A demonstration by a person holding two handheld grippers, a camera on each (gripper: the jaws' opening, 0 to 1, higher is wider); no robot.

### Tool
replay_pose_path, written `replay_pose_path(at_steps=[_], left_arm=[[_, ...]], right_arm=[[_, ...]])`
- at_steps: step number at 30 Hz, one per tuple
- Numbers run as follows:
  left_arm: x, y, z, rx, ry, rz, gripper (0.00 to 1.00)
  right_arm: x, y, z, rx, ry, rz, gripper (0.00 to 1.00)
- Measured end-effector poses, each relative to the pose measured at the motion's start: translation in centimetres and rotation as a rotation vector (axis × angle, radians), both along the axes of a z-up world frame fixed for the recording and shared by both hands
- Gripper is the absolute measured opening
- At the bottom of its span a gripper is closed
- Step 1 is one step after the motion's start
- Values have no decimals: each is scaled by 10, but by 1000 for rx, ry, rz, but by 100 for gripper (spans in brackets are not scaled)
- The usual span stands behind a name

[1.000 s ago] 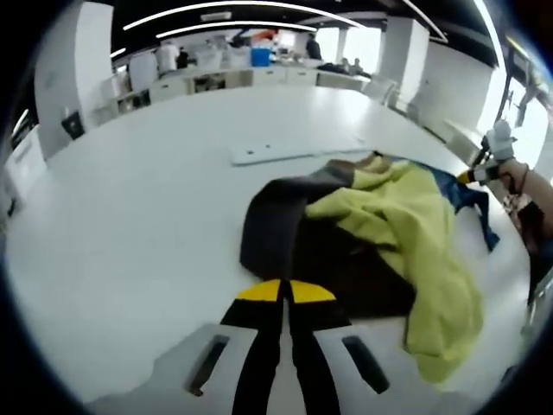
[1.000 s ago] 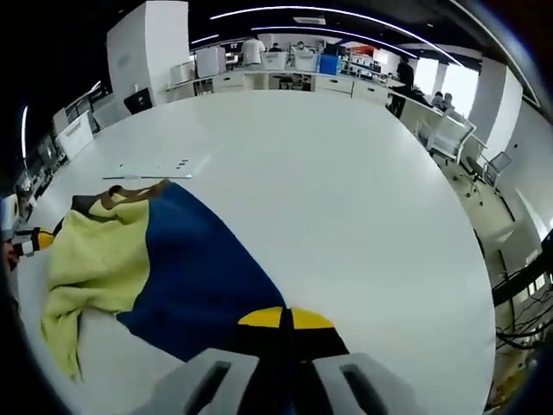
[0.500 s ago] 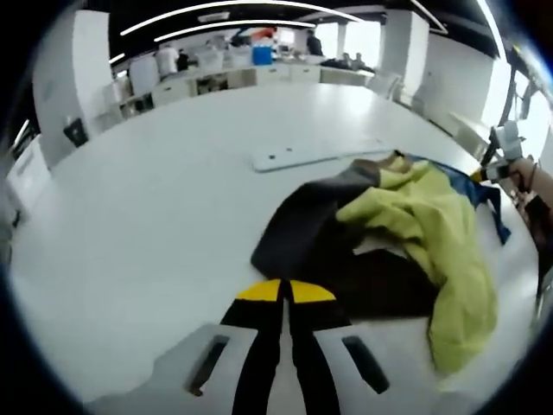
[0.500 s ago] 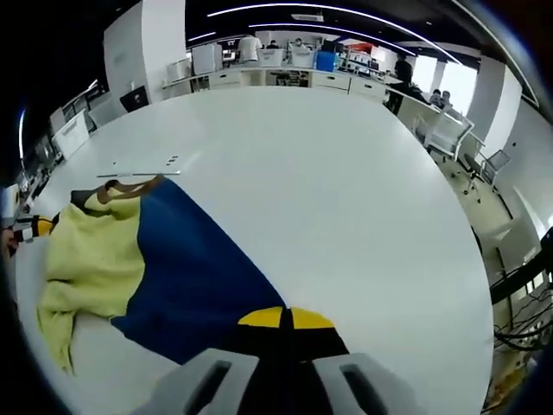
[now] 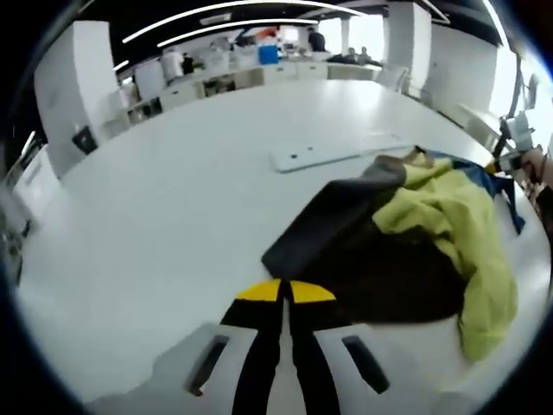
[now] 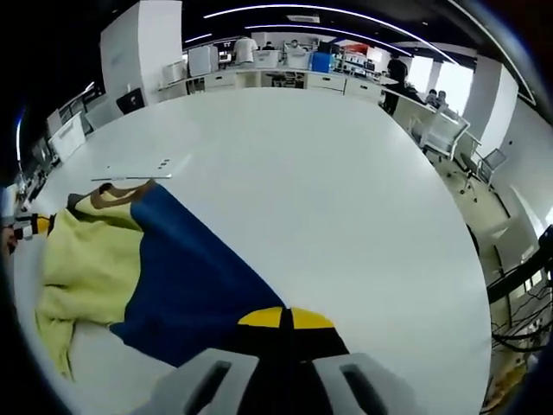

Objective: Fold the garment on the visible template until the final outline fits inside the template.

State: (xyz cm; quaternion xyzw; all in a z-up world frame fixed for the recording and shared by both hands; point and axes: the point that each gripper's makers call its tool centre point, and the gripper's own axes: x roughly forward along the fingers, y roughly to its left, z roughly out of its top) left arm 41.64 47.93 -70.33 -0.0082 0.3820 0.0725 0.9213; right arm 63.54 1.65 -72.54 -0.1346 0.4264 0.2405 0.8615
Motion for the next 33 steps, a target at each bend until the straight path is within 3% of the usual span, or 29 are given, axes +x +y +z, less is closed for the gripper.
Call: replay_pose_path(at_steps=[8, 11, 14, 17, 21, 24, 33], left_arm=[[3, -1, 2, 43, 8, -5, 0], [1, -1, 4, 82, 16, 7, 10], [3, -5, 10, 60, -17, 19, 22], [1, -12, 15, 44, -24, 29, 29], [0, -34, 21, -19, -69, 40, 41], [0, -46, 21, -13, -101, 38, 45], [-7, -76, 20, -36, -107, 27, 53]], right_arm=[[0, 2, 0, 4, 1, 0, 0], [-2, 6, 1, 51, 14, -33, 0], [-2, 9, 8, 102, 11, -64, 9], [-3, 16, 18, 131, -9, -63, 26], [-10, 29, 29, 174, -23, -49, 40], [-22, 42, 31, 219, 9, -26, 50], [-61, 67, 36, 241, 34, 75, 59]])
